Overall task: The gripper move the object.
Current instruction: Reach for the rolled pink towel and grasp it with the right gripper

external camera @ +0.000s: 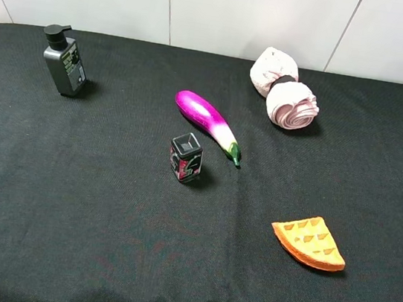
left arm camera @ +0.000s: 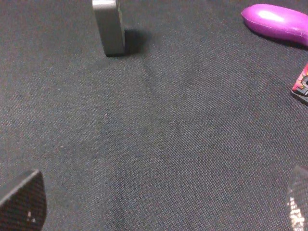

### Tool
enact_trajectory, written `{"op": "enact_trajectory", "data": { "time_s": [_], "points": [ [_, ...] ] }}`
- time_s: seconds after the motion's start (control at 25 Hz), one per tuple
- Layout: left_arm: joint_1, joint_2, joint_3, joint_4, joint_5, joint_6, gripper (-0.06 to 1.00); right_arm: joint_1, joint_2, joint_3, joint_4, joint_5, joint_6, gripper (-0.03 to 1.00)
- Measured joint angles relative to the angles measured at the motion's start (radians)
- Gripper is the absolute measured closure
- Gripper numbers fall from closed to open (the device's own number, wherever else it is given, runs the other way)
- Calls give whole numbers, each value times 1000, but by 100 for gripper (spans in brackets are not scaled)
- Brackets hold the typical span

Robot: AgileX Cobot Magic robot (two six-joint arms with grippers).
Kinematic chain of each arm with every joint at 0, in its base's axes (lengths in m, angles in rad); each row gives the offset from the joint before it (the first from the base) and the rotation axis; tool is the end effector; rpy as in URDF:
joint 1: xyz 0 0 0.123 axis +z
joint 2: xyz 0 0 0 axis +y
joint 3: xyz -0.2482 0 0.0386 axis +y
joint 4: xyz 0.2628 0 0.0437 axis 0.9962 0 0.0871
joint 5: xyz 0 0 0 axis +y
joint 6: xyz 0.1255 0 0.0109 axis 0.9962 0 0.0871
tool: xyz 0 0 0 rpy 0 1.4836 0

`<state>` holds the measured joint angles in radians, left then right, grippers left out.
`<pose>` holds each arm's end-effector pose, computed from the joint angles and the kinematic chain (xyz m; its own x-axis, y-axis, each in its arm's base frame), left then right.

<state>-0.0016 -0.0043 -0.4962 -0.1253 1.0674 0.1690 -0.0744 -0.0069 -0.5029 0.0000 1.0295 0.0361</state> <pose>0.0725 -0.0139 0.2675 -0.4452 0.1082 -0.8889 0.1479 0.9879 0.0462 0.0737 -0.0055 0.2734 -0.4150 0.0671 -0.9073 0.0894 0.9955 0.0328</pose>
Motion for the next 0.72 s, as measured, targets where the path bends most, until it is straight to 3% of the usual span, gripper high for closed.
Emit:
{"op": "enact_trajectory", "data": {
  "time_s": [0.72],
  "points": [
    [0,0,1,0,0,0,-5,0,0,0,0,0,0,27]
  ]
}}
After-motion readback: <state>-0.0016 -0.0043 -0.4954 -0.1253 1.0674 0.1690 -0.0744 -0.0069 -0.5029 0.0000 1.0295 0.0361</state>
